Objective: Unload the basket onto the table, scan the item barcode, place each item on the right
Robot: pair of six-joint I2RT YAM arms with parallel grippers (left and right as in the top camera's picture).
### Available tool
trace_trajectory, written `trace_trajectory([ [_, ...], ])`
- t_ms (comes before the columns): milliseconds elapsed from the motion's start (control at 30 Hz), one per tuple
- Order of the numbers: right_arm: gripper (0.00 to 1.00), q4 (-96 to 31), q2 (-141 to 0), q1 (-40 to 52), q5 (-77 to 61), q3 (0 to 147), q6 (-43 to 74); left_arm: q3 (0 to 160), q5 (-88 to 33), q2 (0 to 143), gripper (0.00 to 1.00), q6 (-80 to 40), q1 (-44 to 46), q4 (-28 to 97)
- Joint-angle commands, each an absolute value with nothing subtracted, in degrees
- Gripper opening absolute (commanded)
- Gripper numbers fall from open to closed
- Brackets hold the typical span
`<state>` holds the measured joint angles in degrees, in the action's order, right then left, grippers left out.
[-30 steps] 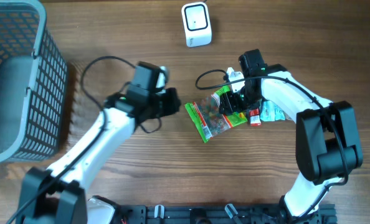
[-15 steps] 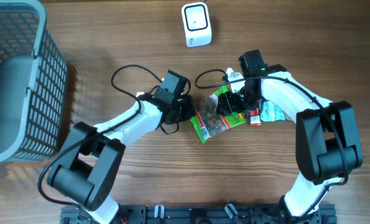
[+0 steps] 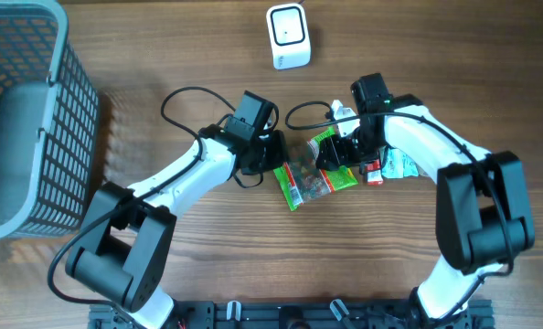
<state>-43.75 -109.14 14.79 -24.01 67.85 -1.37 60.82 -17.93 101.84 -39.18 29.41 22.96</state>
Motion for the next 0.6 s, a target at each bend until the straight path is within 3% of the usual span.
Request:
trace_trajectory([
  [0, 0.70, -44.3, -102.6, 14.9, -25.9, 69.4, -2.9, 61.0, -18.3, 102.3, 0.04, -39.4, 30.6, 23.4],
  [400, 0.74, -45.3, -101.8, 9.0, -25.1, 69.1, -3.5, 61.0, -15.3, 110.3, 0.04, -39.5, 31.8, 20.1],
  [567, 0.74, -39.6, -101.8, 8.4, -25.1, 64.3, -5.4, 61.0, -13.6, 110.5, 0.04, -39.5, 31.7, 20.1],
])
